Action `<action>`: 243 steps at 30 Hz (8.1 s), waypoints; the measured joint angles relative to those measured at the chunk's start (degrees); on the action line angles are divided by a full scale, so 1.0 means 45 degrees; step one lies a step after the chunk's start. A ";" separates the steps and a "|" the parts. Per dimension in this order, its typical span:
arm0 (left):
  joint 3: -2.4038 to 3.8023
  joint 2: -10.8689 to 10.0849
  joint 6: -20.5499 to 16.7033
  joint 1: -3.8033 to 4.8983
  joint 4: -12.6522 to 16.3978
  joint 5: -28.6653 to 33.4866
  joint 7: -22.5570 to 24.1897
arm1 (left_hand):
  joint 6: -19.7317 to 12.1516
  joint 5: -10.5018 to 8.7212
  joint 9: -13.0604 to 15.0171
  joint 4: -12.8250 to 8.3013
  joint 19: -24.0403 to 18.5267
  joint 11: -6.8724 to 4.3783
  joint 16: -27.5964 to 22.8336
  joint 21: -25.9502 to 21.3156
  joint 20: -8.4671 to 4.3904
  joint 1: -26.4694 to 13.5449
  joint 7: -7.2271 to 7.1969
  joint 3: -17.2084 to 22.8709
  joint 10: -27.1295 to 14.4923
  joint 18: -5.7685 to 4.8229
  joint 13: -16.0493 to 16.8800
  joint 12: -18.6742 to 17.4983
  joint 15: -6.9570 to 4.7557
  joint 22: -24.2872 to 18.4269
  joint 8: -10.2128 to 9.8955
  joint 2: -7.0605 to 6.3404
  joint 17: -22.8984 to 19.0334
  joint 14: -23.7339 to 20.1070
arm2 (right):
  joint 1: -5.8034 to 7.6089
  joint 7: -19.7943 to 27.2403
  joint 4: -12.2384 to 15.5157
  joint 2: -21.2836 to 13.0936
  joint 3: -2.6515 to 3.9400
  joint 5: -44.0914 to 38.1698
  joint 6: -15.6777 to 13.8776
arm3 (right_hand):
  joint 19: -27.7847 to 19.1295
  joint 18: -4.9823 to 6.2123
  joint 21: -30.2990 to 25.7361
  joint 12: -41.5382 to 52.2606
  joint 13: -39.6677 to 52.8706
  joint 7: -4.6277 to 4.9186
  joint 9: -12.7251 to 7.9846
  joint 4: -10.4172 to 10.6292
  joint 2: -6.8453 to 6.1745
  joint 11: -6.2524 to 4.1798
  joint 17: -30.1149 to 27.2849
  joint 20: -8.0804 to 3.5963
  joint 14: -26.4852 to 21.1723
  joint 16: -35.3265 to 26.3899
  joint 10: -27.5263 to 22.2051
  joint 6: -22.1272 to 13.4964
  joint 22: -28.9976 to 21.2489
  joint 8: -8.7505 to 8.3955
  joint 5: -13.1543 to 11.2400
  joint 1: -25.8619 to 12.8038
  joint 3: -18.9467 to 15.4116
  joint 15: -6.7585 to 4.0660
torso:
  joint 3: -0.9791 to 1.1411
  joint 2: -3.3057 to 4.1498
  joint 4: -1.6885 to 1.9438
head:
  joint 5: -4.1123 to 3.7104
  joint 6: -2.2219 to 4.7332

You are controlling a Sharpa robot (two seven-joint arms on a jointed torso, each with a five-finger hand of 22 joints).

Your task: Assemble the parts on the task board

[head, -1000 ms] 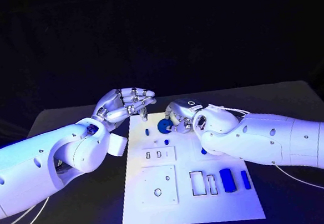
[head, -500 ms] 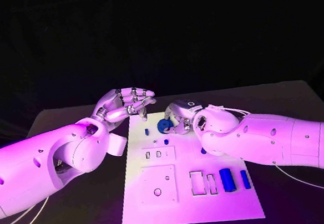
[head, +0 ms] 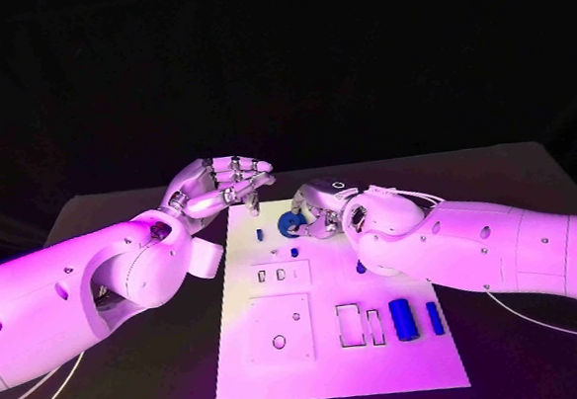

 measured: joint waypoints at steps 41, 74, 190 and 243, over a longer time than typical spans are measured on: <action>-0.0010 -0.0156 -0.0006 -0.0005 -0.0085 -0.0001 0.0005 | -0.0045 0.0000 0.0015 -0.0036 -0.0046 0.0045 0.0000 0.0050 0.0046 0.0052 0.0046 0.0035 -0.0044 0.0000 0.0013 0.0000 0.0000 -0.0005 -0.0052 0.0052 0.0002 0.0000 | 0.0699 0.0960 0.3593 -0.4444 0.0131 0.1304 -0.1143 | 0.0000 0.0000 -0.0109 0.0001 0.0006 0.0022 -0.0068 -0.0585 -0.0681 -0.0046 -0.0003 -0.0002 0.0000 -0.0001 0.0046 -0.0017 -0.0006 -0.0233 -0.0104 0.1123 0.0687 0.0000 | 0.0035 -0.0050 -0.0071 | -0.0095 0.0082; -0.0031 -0.0107 0.0030 -0.0017 -0.0242 -0.0011 0.0014 | -0.0045 0.0000 0.0012 -0.0035 -0.0046 0.0044 0.0001 0.0050 0.0046 0.0052 0.0046 0.0035 -0.0044 0.0001 0.0021 -0.0001 0.0000 0.0013 -0.0052 0.0052 0.0003 0.0000 | 0.0058 0.4201 0.1040 -0.5487 0.0098 0.4343 0.0465 | 0.0000 0.0001 -0.0220 -0.0132 0.0003 -0.0021 -0.0143 -0.1339 -0.1293 -0.0089 -0.0008 -0.0002 0.0000 -0.0002 0.0002 -0.0389 -0.0009 -0.0593 -0.0048 0.2200 0.0522 0.0000 | 0.0111 -0.0117 -0.0200 | -0.0096 -0.0087; -0.0082 0.0043 0.0108 -0.0021 -0.0421 -0.0032 -0.0085 | -0.0044 0.0000 0.0075 -0.0069 -0.0093 0.0044 -0.0049 0.0107 0.0000 0.0052 0.0046 0.0069 -0.0044 0.0001 0.0064 0.0063 0.0000 0.0048 -0.0052 0.0052 0.0003 0.0000 | -0.0816 -0.1927 0.4198 -0.1170 -0.0206 0.0929 -0.1162 | 0.0024 0.0001 0.0038 0.0016 0.0009 -0.0597 0.0242 -0.1278 -0.0571 -0.0637 0.0002 -0.0347 -0.0023 0.0047 0.0272 0.1546 0.0000 0.1093 0.0143 0.1405 0.2050 -0.0392 | 0.0114 -0.0131 -0.0226 | 0.0413 -0.0719; -0.0086 0.0034 0.0347 -0.0026 -0.0480 -0.0038 -0.0183 | -0.0044 0.0000 0.0091 -0.0069 -0.0186 -0.0002 -0.0049 0.0100 0.0000 0.0052 0.0046 0.0069 -0.0090 0.0000 0.0077 0.0111 0.0000 0.0012 -0.0052 0.0052 0.0003 0.0000 | -0.1049 -0.2024 0.3935 -0.1024 -0.0302 0.0011 -0.0781 | -0.0023 0.0001 -0.1107 -0.1464 0.0003 -0.0215 0.0440 -0.0497 -0.1325 -0.0271 -0.0006 -0.0202 -0.0046 -0.0251 -0.0869 0.0073 -0.0008 0.0924 -0.1160 0.0654 0.0654 -0.0225 | 0.0114 -0.0140 -0.0227 | 0.0513 -0.0865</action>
